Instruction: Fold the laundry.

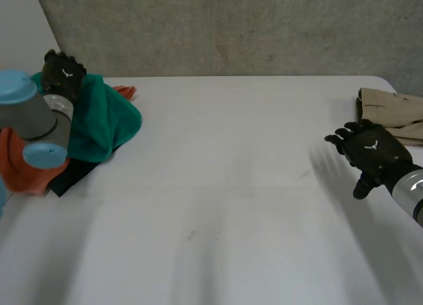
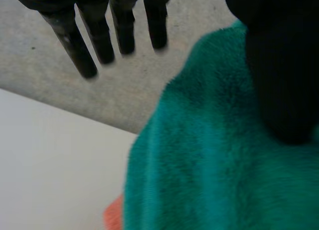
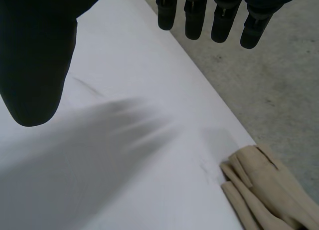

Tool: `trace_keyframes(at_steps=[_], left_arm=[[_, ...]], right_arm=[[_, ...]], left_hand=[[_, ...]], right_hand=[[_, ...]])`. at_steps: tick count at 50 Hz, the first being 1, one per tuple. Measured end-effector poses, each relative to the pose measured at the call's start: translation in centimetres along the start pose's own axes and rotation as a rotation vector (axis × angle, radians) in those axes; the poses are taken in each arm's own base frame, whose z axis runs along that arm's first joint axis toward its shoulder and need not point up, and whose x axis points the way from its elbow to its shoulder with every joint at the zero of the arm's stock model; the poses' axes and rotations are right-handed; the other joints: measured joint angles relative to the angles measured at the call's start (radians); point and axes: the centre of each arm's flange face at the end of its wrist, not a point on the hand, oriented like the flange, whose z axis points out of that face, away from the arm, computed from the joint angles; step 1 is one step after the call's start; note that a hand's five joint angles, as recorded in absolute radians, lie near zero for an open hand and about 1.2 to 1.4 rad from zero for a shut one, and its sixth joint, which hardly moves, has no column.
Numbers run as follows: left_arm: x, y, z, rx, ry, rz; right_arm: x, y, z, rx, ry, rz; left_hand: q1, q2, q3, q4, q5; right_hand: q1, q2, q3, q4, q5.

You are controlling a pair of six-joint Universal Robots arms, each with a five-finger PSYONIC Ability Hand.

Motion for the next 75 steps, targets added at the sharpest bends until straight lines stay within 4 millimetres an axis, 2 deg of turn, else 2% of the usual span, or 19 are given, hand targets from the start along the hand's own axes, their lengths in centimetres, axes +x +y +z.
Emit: trace_keyframes(at_steps=[4, 6, 9, 16, 21, 25, 30, 34, 36, 38, 39, 40, 44, 48, 53, 61, 62, 68, 75], left_arm=[[0.9, 1.3, 0.8, 0.026, 0.008, -0.011], [0.9, 1.0, 0.8, 0.031, 0.003, -0.026], [-0.2, -1.1, 0.6, 0.058, -0.028, -0.08], [-7.0, -13.1, -3.2, 0.276, -0.121, -0.389], [-9.5, -20.5, -7.8, 0.434, -0.073, -0.593], [-9.1, -25.4, -12.2, 0.528, 0.062, -0.726], [-4.1, -28.1, -16.5, 0.515, 0.307, -0.779], [3.0, -28.1, -20.0, 0.424, 0.53, -0.758], [4.9, -27.9, -21.0, 0.399, 0.587, -0.746], [9.5, -27.5, -23.8, 0.349, 0.717, -0.712], [10.1, -27.4, -24.2, 0.342, 0.735, -0.707], [11.8, -27.1, -25.3, 0.327, 0.78, -0.692], [13.4, -26.7, -26.1, 0.318, 0.817, -0.681], [12.3, -26.3, -24.4, 0.318, 0.754, -0.69], [7.8, -24.4, -20.0, 0.285, 0.585, -0.704], [2.6, -19.5, -15.3, 0.195, 0.407, -0.669], [1.8, -17.8, -14.1, 0.165, 0.374, -0.636], [1.4, -13.2, -11.6, 0.081, 0.348, -0.524], [3.8, -6.1, -9.0, -0.041, 0.406, -0.367]], right_arm=[[-0.5, 0.0, -0.1, -0.001, -0.012, -0.001], [-0.6, -0.1, -0.1, 0.0, -0.011, -0.003], [-0.5, -0.2, -0.1, 0.005, -0.006, -0.007], [0.5, -1.3, -0.1, 0.038, 0.027, -0.023], [1.2, -2.3, -0.3, 0.066, 0.057, -0.027], [2.0, -3.2, -0.6, 0.088, 0.093, -0.014], [3.1, -4.3, -1.0, 0.114, 0.139, 0.031], [3.8, -4.9, -1.4, 0.135, 0.167, 0.072], [3.9, -5.0, -1.4, 0.139, 0.172, 0.08], [4.2, -5.2, -1.5, 0.147, 0.178, 0.096], [4.2, -5.2, -1.5, 0.148, 0.178, 0.098], [4.2, -5.3, -1.5, 0.149, 0.179, 0.102], [4.0, -5.1, -1.5, 0.144, 0.171, 0.107], [3.7, -4.9, -1.5, 0.136, 0.156, 0.109], [3.0, -4.7, -1.7, 0.106, 0.123, 0.121], [1.1, -4.6, -2.9, 0.005, 0.019, 0.174], [-0.2, -4.7, -3.5, -0.03, -0.035, 0.19], [-3.4, -5.2, -4.7, -0.068, -0.151, 0.201], [-8.1, -4.4, -4.8, -0.071, -0.222, 0.163]], left_hand=[[0.615, 0.571, 0.565, 0.567, 0.514], [0.678, 0.766, 0.762, 0.762, 0.705], [0.678, 0.799, 0.798, 0.803, 0.725], [0.678, 0.802, 0.802, 0.804, 0.745], [0.679, 0.802, 0.802, 0.804, 0.745], [0.687, 0.802, 0.802, 0.804, 0.745], [0.687, 0.804, 0.802, 0.804, 0.759], [0.687, 0.806, 0.805, 0.805, 0.759], [0.687, 0.806, 0.806, 0.805, 0.759], [0.365, 0.489, 0.514, 0.511, 0.474], [0.365, 0.489, 0.514, 0.511, 0.474], [-0.137, 0.017, 0.044, 0.028, 0.0], [-0.227, -0.166, -0.164, -0.18, -0.17], [-0.227, -0.179, -0.176, -0.192, -0.171], [-0.227, -0.179, -0.176, -0.192, -0.171], [-0.226, -0.179, -0.176, -0.192, -0.171], [-0.224, -0.178, -0.176, -0.191, -0.171], [-0.224, -0.175, -0.173, -0.187, -0.168], [-0.174, -0.144, -0.14, -0.143, -0.168]], right_hand=[[0.0, 0.0, 0.0, 0.0, 0.0], [0.0, 0.0, 0.0, 0.0, 0.0], [0.0, 0.0, 0.0, 0.0, 0.0], [0.0, 0.0, 0.0, 0.0, 0.0], [0.0, 0.0, 0.0, 0.0, 0.0], [0.0, 0.0, 0.0, 0.0, 0.0], [0.0, 0.0, 0.0, 0.0, 0.0], [0.0, 0.0, 0.0, 0.0, 0.0], [0.0, 0.0, 0.0, 0.0, 0.0], [0.0, 0.0, 0.0, 0.0, 0.0], [0.0, 0.0, 0.0, 0.0, 0.0], [0.0, 0.0, 0.0, 0.0, 0.0], [0.0, 0.0, 0.0, 0.0, 0.0], [0.0, 0.0, 0.0, 0.0, 0.0], [0.0, 0.0, 0.0, 0.0, 0.0], [0.0, 0.0, 0.0, 0.0, 0.0], [0.0, 0.0, 0.0, 0.0, 0.0], [0.0, 0.0, 0.0, 0.0, 0.0], [0.0, 0.0, 0.001, 0.002, 0.0]])
